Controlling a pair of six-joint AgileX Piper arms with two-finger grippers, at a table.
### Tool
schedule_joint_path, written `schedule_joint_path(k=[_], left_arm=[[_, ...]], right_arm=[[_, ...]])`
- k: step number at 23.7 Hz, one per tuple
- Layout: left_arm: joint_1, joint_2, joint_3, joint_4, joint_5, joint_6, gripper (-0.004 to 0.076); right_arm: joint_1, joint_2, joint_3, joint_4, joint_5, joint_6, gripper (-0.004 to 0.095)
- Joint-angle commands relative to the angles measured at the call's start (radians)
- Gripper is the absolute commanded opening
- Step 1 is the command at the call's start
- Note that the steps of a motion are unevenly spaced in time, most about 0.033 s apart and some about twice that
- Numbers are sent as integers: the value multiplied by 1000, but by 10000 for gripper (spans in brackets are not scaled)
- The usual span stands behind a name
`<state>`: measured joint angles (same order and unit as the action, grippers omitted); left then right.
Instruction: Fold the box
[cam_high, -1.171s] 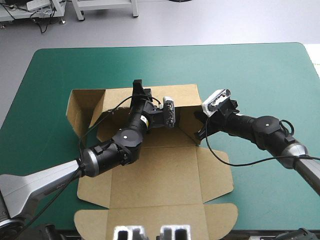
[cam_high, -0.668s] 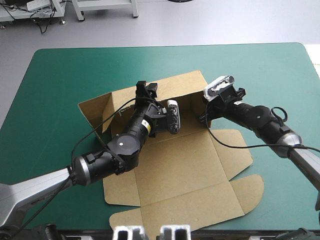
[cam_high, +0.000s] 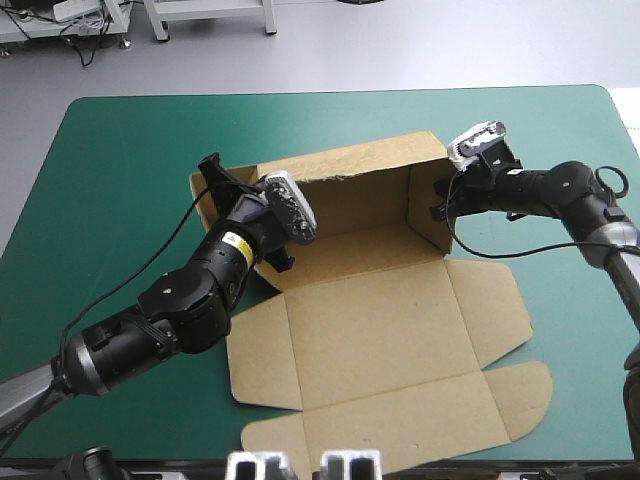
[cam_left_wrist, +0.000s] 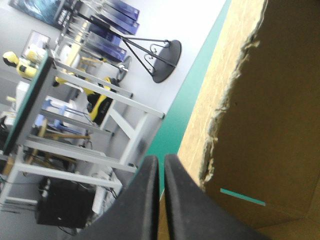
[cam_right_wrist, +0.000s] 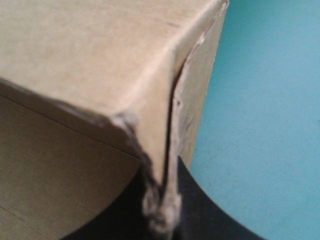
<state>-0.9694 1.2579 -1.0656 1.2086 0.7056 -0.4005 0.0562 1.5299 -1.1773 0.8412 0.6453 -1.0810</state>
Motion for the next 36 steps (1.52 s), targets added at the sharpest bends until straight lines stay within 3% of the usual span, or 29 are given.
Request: schedule_joint_path(k=[1, 5, 9, 15, 21, 26, 32, 35, 36], left_arm=[[54, -37, -35, -127, 5, 84, 15], [128, -59, -37, -168, -30, 60, 15], [198, -93, -89, -340, -79, 91, 15], [342, -102, -192, -609, 6, 253, 15], [506, -100, -192, -746, 5, 271, 15], [612, -100, -192, -852, 11, 314, 13], [625, -100, -192, -841, 27, 330, 13], [625, -100, -192, -832, 36, 333, 13], [625, -100, -192, -828, 38, 328, 13]], right_arm=[[-11, -41, -103, -124, 163, 99, -23], [-11, -41, -196, -277, 311, 207, -23], [-11, -41, -264, -380, 359, 282, -23], [-11, -38, -348, -466, 526, 333, -24], [-11, 3, -357, -486, 578, 359, -23], [-11, 151, -426, -530, 609, 429, -24], [-11, 371, -703, -399, 609, 418, -13], [-11, 404, -795, -333, 604, 375, 248], [-11, 406, -823, -328, 605, 382, 418]])
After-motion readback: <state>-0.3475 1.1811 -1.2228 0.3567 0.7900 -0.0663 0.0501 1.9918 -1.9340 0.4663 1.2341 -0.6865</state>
